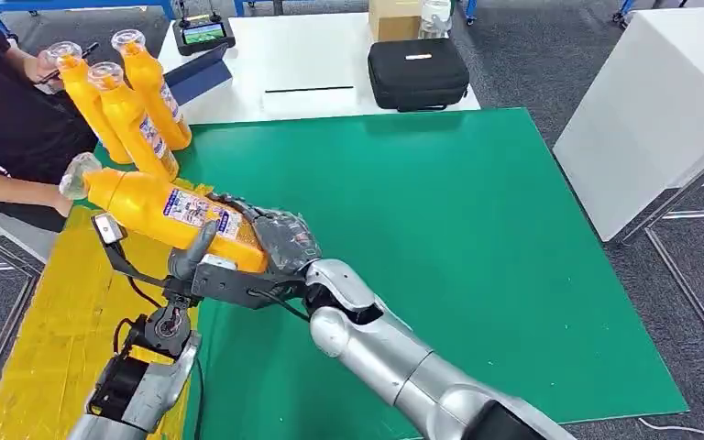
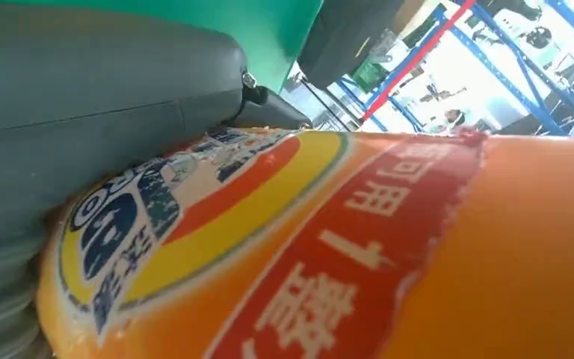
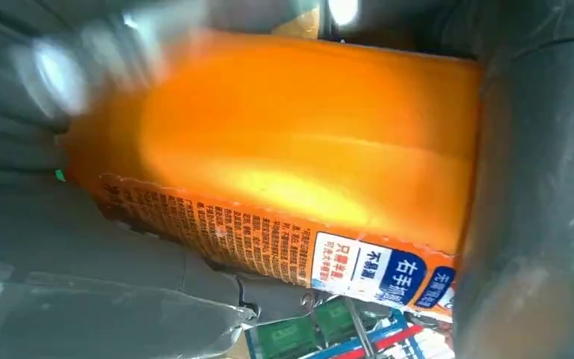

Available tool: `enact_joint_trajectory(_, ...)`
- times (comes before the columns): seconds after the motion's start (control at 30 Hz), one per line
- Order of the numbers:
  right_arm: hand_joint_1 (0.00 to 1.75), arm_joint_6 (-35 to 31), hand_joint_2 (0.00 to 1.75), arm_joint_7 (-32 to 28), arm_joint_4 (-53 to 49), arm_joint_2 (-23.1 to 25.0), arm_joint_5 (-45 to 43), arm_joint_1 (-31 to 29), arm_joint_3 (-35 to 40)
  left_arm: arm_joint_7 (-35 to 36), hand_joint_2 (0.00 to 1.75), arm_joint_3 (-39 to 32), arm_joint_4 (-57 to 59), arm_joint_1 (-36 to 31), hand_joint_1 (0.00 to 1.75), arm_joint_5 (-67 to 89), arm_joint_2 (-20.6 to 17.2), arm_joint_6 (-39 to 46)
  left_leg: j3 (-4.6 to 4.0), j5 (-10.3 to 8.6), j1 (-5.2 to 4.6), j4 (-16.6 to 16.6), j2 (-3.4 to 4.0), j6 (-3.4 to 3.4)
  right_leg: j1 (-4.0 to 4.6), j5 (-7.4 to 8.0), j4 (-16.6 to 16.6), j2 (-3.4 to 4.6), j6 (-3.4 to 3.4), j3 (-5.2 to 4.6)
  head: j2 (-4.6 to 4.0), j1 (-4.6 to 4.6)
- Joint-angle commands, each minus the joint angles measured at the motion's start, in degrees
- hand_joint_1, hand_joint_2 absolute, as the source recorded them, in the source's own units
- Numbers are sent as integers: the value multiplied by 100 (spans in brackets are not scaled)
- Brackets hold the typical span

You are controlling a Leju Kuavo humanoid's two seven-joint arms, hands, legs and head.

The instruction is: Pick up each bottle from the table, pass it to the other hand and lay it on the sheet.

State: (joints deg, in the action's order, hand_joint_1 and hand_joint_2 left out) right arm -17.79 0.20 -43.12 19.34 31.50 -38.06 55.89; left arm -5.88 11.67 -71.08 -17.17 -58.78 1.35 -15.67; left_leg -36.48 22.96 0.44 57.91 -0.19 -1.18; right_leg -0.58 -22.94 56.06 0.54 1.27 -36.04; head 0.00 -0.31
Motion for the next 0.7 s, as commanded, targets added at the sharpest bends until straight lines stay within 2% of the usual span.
enact_joint_trajectory(0.03, 175, 60, 175, -63, 808, 58, 30, 303, 504, -780, 175, -125, 162, -1027, 175, 1250, 43, 597, 31, 10, 15, 3, -43, 8, 17, -24, -1, -51, -10, 50, 0, 0)
enact_joint_trajectory(0.07, 0, -9, 175, -39, 866, 14, 45, 277, 344, -1064, 175, -132, 18, -1012, 175, 1827, -6, 934, 14, 4, 14, 4, -39, 7, 16, -15, -2, -44, -7, 31, 0, 0)
enact_joint_trajectory(0.2, 0, 17, 175, -72, 926, -163, 226, 200, -45, -1154, 175, -327, -311, -912, 175, 2477, -16, 1215, 25, 9, 18, 9, -47, 7, 20, -22, 0, -54, -7, 46, 0, 2)
enact_joint_trajectory(0.23, 0, 20, 175, -72, 929, -176, 226, 191, -52, -1154, 175, -333, -314, -911, 175, 2476, -21, 1215, 10, 1, 13, 3, -32, 5, 13, -10, -3, -36, -5, 26, 0, -4)
enact_joint_trajectory(0.27, 0, 36, 0, 4, 951, -175, 187, 195, -147, -1267, 175, -312, -356, -895, 175, 2740, -67, 1351, 19, 7, 17, 7, -30, 6, 18, -14, -3, -35, -6, 36, 0, 2)
enact_joint_trajectory(0.33, 0, -93, 0, 165, 946, -323, 277, 160, -352, -1504, 175, -352, -511, -834, 175, 3334, -127, 1702, 7, 1, 12, 2, -31, 5, 13, -5, -3, -34, -12, 22, 0, 2)
enact_joint_trajectory(0.37, 0, -215, 0, 206, 815, -502, 300, 204, -634, -1839, 175, -196, -666, -799, 175, 4941, -316, 2803, 18, 4, 13, 2, -34, 6, 15, -10, -4, -38, -12, 35, 0, -4)
enact_joint_trajectory(0.47, 0, -82, 0, 129, 516, -727, 457, 322, -1009, -1732, 175, -350, -881, -719, 175, 5599, -312, 3014, 6, -1, 10, -1, -22, 3, 11, 0, -8, -23, -10, 18, 0, 0)
enact_joint_trajectory(0.53, 0, -225, 0, 201, -32, -949, 659, 600, -1481, -1535, 175, -307, -846, -734, 175, 7281, -398, 3966, 19, 5, 8, 0, -25, 2, 9, -7, -5, -25, -10, 33, 0, 4)
enact_joint_trajectory(0.67, 0, -74, 0, 210, -793, -1195, 832, 919, -1890, -1327, 175, -434, -722, -762, 175, 8540, -413, 4412, 5, 1, 4, 0, -28, 0, 5, -3, -3, -32, -8, 23, 0, 0)
enact_joint_trajectory(0.7, 0, -68, 0, 211, -917, -1200, 849, 975, -1962, -1216, 175, -422, -639, -762, 175, 9107, -479, 4634, 37, 18, 8, 7, -34, 2, 11, -21, 0, -43, -11, 61, 0, 2)
